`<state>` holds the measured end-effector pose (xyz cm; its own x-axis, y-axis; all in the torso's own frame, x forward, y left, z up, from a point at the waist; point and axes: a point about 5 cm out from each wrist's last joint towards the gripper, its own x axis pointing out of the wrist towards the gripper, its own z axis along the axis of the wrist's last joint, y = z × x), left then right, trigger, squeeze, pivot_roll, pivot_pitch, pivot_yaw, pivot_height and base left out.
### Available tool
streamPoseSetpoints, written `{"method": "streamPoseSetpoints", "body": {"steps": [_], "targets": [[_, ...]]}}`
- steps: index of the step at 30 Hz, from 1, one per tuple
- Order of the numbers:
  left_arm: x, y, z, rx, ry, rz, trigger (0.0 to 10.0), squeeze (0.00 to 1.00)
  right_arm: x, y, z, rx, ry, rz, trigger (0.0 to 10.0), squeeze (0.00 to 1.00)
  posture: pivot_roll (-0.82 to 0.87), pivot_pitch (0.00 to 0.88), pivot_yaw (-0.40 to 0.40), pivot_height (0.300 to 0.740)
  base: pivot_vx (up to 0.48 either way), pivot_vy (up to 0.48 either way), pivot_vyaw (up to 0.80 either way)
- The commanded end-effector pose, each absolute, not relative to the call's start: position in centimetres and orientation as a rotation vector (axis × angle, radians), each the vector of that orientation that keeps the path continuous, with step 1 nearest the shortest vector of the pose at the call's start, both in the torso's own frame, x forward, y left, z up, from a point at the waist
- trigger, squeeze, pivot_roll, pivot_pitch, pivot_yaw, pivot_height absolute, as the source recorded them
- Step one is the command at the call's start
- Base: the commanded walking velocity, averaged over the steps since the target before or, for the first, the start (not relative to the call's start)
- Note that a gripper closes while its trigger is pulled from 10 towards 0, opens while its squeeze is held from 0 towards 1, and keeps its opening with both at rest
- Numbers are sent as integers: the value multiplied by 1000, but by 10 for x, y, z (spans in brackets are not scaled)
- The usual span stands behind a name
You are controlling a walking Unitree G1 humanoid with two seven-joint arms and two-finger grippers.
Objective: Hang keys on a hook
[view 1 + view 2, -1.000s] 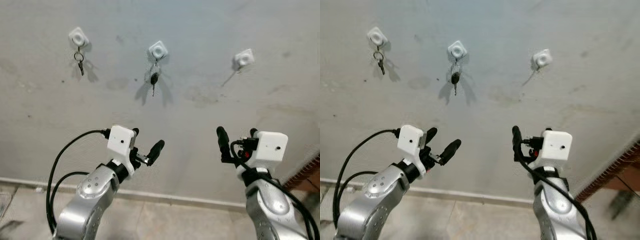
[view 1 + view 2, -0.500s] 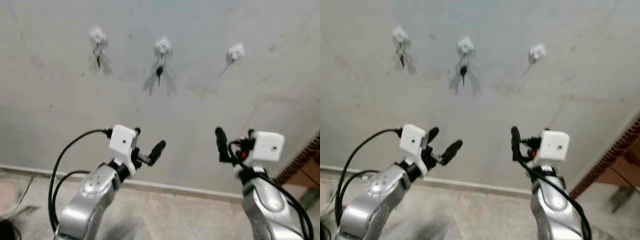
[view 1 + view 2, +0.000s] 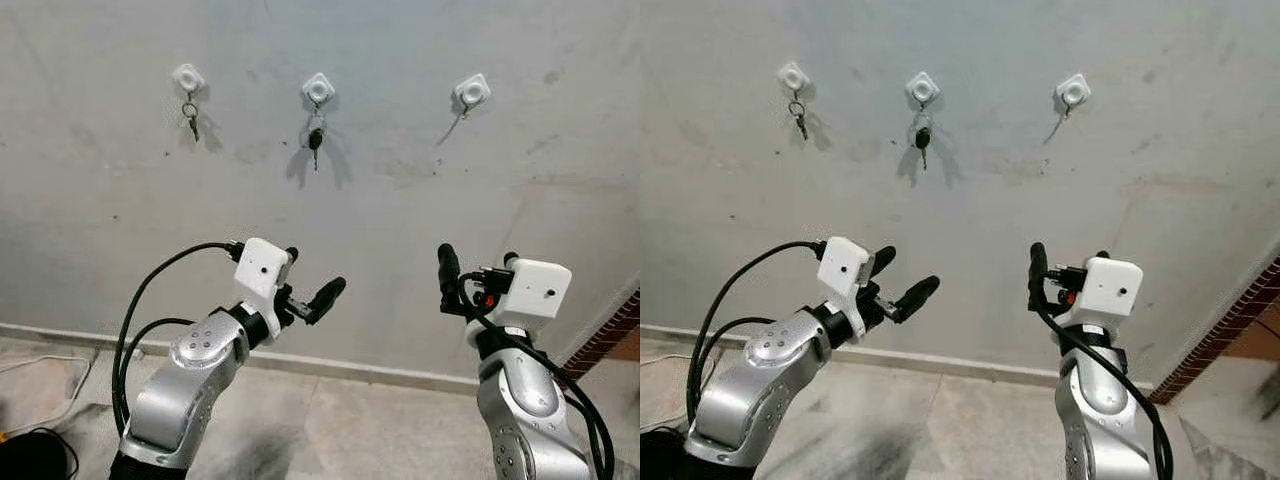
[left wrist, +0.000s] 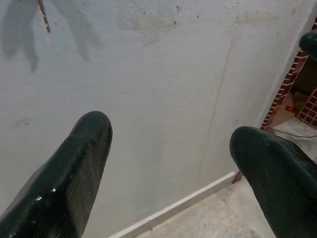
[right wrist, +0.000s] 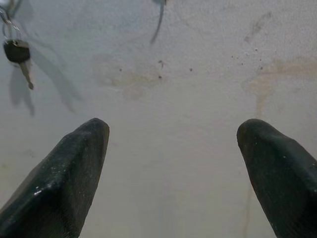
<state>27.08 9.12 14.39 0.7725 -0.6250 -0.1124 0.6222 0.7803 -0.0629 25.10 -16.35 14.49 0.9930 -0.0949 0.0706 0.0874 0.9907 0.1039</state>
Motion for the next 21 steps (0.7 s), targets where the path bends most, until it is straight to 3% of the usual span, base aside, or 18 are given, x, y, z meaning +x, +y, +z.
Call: {"method": "streamPoseSetpoints", "body": {"steps": [1, 10, 21], "targets": [[270, 89, 141, -18, 134, -685, 10000, 0, 250, -166, 144, 94, -75, -95, 10000, 0, 106, 0, 2, 740, 0, 0, 0], [265, 87, 134, -65, 149, -629, 10000, 0, 253, -173, 148, 59, -75, -83, 10000, 0, 96, 0, -29, 740, 0, 0, 0], [268, 89, 133, -77, 150, -604, 10000, 0, 254, -171, 148, 55, -62, -65, 10000, 0, 90, 0, -33, 740, 0, 0, -800]]}}
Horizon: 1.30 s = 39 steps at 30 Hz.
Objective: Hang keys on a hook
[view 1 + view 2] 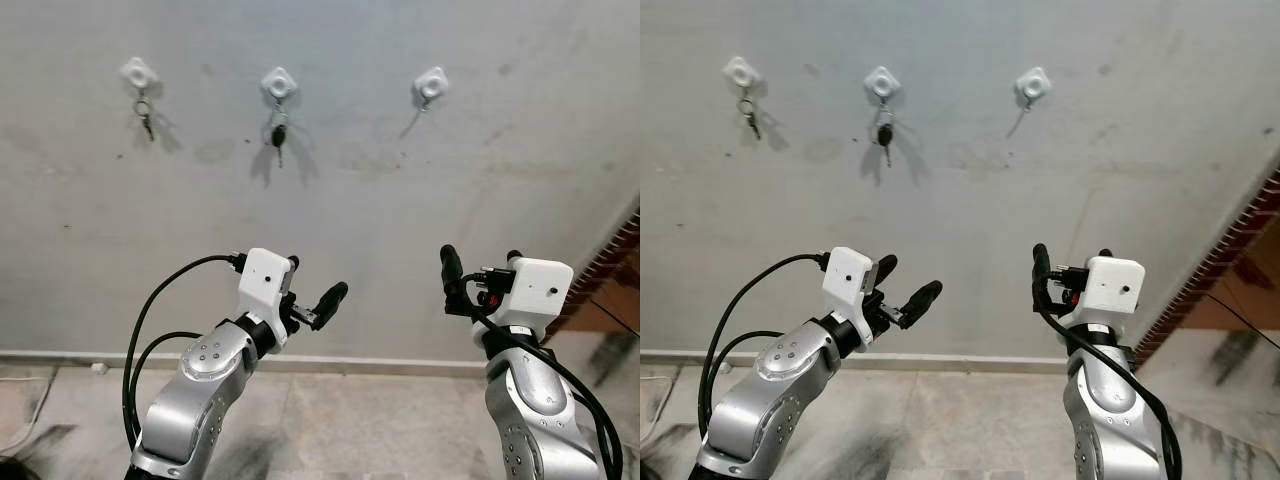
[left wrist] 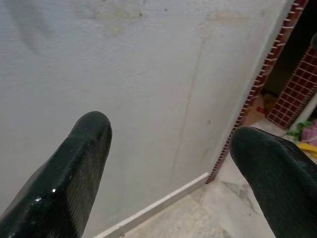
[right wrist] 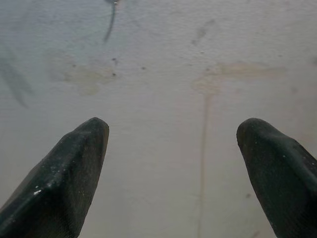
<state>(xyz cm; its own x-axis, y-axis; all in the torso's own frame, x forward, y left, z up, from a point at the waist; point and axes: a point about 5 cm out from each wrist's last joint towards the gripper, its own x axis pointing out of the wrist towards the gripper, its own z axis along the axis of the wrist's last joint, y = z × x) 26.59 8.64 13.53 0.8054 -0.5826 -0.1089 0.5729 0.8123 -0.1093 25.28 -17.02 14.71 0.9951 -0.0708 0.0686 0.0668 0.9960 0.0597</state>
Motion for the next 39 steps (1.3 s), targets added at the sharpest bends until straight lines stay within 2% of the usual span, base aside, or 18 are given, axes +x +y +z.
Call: {"method": "streamPoseSetpoints", "body": {"steps": [1, 15, 31, 39], "targets": [[268, 89, 133, -77, 150, -604, 10000, 0, 254, -171, 148, 55, -62, -65, 10000, 0, 90, 0, -33, 740, 0, 0, -800], [289, 100, 142, -105, 125, -515, 10000, 0, 255, -174, 150, 36, -57, -58, 10000, 0, 79, 0, -47, 740, 0, 0, -800], [285, 95, 140, -114, 136, -549, 10000, 0, 256, -173, 151, 35, -52, -43, 10000, 0, 81, 0, -54, 740, 0, 0, -800], [284, 95, 140, -108, 140, -566, 10000, 0, 257, -172, 152, 38, -62, -44, 10000, 0, 84, 0, -49, 740, 0, 0, 0]]}}
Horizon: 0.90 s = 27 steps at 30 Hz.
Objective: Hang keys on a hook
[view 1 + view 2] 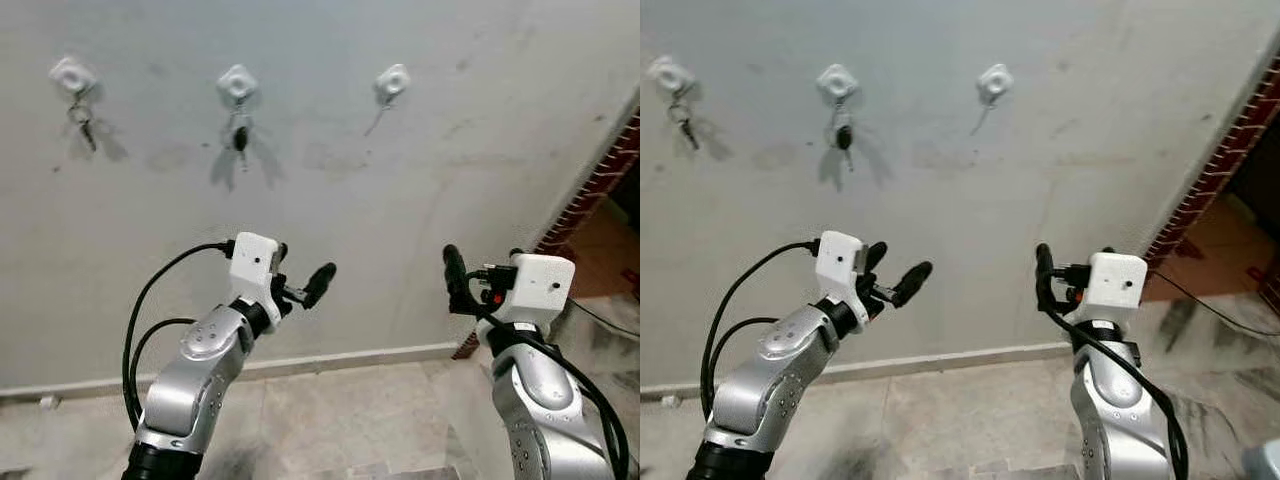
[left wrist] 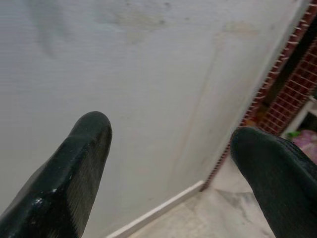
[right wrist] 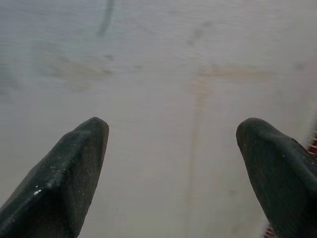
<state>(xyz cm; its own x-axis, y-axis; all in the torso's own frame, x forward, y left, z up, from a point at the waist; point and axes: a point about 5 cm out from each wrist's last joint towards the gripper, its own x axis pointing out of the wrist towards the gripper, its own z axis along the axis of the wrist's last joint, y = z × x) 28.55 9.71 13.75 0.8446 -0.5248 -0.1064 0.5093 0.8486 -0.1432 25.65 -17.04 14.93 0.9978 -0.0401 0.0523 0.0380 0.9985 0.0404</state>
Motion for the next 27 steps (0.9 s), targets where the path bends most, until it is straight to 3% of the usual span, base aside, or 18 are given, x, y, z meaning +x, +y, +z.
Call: {"method": "streamPoseSetpoints", "body": {"steps": [1, 8, 27], "targets": [[284, 94, 140, -108, 140, -568, 10000, 0, 257, -172, 152, 37, -62, -42, 10000, 0, 84, 0, -49, 740, 0, 0, 0], [284, 93, 138, -102, 149, -581, 10000, 0, 255, -173, 151, 35, -58, -46, 10000, 0, 67, 0, -48, 740, 0, 0, 0], [288, 93, 140, -95, 130, -572, 10000, 0, 262, -172, 153, 26, -65, -27, 10000, 0, 82, 0, -63, 740, -254, 0, 0]]}}
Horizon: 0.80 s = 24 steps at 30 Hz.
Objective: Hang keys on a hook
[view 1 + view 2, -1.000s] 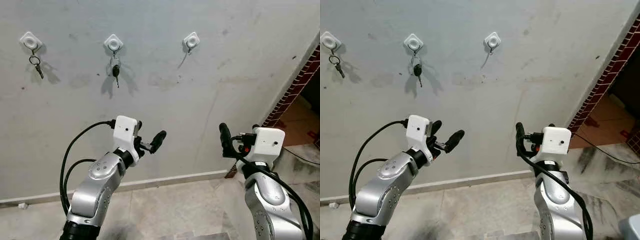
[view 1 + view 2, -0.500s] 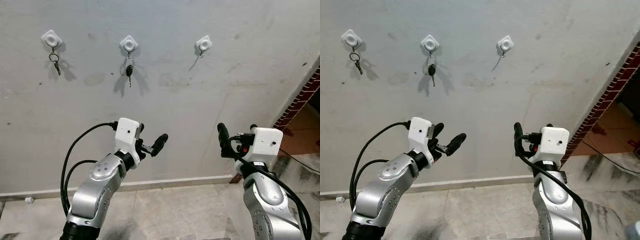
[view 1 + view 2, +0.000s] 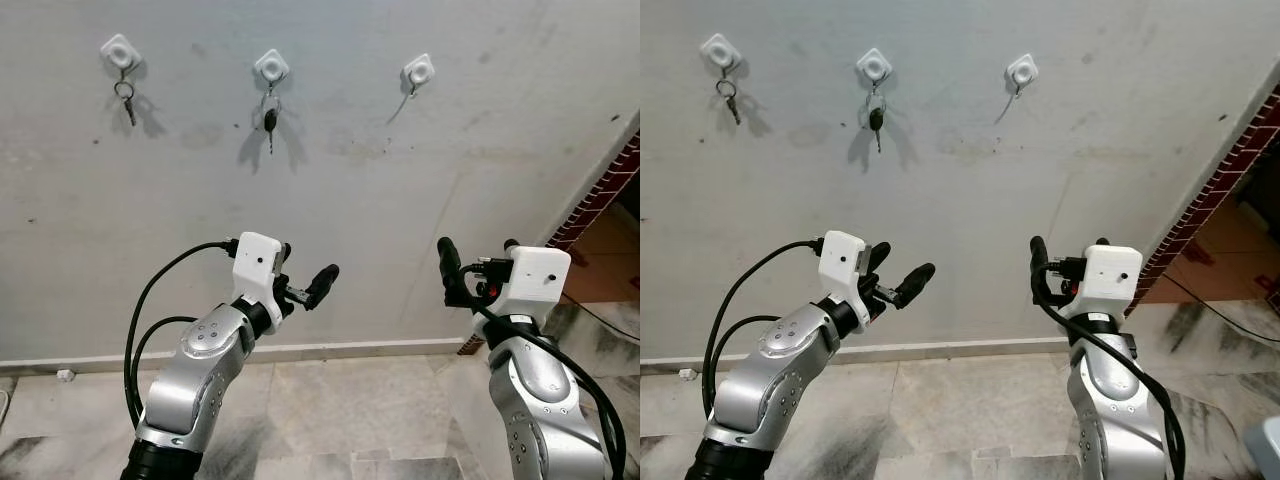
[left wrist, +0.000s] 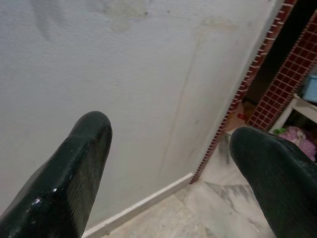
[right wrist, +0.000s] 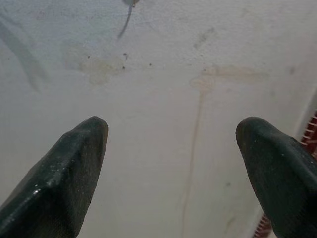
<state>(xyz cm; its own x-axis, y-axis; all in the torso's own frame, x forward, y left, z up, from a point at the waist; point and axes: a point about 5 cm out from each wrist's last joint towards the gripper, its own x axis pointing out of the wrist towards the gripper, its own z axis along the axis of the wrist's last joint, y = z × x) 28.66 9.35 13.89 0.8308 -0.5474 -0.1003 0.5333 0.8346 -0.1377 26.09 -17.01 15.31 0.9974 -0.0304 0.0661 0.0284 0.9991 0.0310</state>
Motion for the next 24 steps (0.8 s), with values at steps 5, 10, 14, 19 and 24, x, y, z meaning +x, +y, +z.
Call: {"method": "streamPoseSetpoints", "body": {"steps": [5, 10, 14, 19, 24], "targets": [[288, 91, 141, -96, 128, -578, 10000, 0, 261, -175, 152, 23, -64, -36, 10000, 0, 84, 0, -65, 740, -257, 0, 0], [289, 90, 141, -99, 125, -576, 10000, 0, 263, -175, 153, 20, -67, -35, 10000, 0, 78, 0, -66, 740, -252, 0, 0], [291, 90, 141, -102, 123, -576, 10000, 0, 264, -175, 156, 16, -76, -36, 10000, 0, 68, 0, -64, 740, -245, 0, 0], [291, 86, 140, -103, 121, -585, 10000, 0, 261, -177, 156, 12, -75, -50, 10000, 0, 58, 0, -59, 740, -244, 0, 0], [291, 86, 141, -104, 121, -589, 10000, 0, 260, -177, 155, 13, -74, -52, 10000, 0, 60, 0, -59, 740, -247, 0, 0]]}}
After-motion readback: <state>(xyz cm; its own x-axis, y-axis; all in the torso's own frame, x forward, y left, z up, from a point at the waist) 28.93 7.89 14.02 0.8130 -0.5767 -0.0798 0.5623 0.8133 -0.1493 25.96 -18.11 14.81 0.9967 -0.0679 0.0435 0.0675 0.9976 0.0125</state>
